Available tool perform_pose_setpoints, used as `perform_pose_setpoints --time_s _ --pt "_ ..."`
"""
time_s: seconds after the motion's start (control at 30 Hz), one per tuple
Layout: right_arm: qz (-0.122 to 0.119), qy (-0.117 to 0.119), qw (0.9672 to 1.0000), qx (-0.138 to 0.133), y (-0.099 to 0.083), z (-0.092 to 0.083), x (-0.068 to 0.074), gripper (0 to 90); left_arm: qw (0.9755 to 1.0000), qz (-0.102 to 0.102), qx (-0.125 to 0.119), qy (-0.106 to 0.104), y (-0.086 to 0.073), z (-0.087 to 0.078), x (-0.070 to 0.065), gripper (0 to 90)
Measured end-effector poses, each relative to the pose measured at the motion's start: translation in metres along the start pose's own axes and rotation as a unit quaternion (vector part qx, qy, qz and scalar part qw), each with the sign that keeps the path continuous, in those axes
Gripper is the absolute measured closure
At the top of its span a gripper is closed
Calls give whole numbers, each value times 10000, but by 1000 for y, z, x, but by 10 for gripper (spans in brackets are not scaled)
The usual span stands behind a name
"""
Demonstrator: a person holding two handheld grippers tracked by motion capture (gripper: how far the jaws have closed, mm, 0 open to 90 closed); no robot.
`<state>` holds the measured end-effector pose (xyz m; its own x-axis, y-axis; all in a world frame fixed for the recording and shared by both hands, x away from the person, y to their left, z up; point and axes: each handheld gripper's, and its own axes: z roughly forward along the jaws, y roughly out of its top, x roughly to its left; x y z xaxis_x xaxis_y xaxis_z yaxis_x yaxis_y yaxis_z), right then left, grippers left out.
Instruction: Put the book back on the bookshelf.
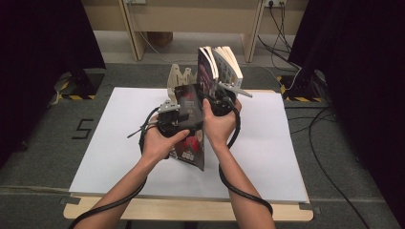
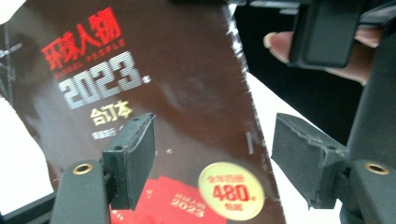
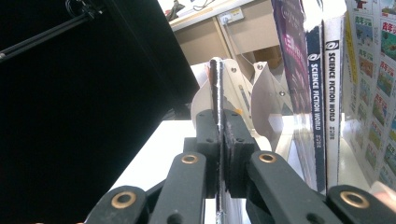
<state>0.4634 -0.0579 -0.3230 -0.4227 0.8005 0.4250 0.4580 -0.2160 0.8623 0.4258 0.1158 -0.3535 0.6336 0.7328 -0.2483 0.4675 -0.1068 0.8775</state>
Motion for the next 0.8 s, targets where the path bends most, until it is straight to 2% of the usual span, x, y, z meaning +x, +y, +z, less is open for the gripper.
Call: perform_pose_setpoints --time_s 0.07,0.37,0.5,0.67,0.8 --pt "-37 -10 10000 2 -1 1 0 874 10000 0 -11 -24 1 2 -2 296" --pt "-61 -27 10000 30 -3 2 3 873 9996 162 41 229 3 13 -4 303" --pt "-127 -26 9999 15 -3 1 4 873 9990 289 -73 323 4 16 -7 354" --pt "-136 -11 9999 -39 -1 -1 9 873 9989 331 -83 317 5 16 -9 412" --pt "-162 5 9998 -80 1 -2 12 873 9978 515 -88 413 9 14 -12 442"
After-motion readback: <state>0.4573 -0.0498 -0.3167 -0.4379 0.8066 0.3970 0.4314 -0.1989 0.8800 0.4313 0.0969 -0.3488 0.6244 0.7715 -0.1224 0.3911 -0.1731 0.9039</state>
